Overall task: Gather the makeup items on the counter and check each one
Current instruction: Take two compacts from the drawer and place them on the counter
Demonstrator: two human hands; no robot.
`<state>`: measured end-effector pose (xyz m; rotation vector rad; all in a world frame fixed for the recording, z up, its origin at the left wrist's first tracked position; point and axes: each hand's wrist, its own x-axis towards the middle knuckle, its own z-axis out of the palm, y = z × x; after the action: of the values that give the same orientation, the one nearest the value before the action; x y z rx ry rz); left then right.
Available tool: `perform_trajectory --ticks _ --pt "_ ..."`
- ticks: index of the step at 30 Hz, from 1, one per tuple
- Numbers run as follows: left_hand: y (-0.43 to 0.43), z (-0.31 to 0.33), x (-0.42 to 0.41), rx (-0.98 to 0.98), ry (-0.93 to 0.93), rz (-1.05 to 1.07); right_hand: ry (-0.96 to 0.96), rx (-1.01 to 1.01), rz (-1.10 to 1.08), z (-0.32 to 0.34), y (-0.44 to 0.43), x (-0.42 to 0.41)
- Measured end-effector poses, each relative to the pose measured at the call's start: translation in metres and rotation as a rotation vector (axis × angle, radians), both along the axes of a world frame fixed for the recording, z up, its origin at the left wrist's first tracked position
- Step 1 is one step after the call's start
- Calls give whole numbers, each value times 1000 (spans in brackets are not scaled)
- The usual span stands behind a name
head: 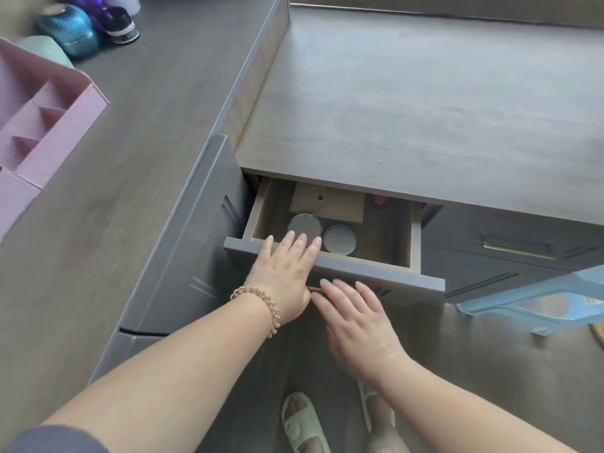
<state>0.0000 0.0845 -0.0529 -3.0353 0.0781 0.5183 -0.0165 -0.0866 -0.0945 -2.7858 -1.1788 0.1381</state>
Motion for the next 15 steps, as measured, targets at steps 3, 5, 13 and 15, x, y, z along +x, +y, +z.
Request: perform_trajectory --ticks 3,5,13,15 --pt "-3 -1 -12 -38 -26 24 -113 21 -179 14 7 9" --pt "-5 0 -20 -23 -44 3 -77 -63 -262 15 10 16" --pt "-8 -2 -76 1 -7 -38 -14 -128 -227 11 -1 -28" --pt "-10 -2 -89 13 18 -47 -17 -120 -223 10 -2 -41"
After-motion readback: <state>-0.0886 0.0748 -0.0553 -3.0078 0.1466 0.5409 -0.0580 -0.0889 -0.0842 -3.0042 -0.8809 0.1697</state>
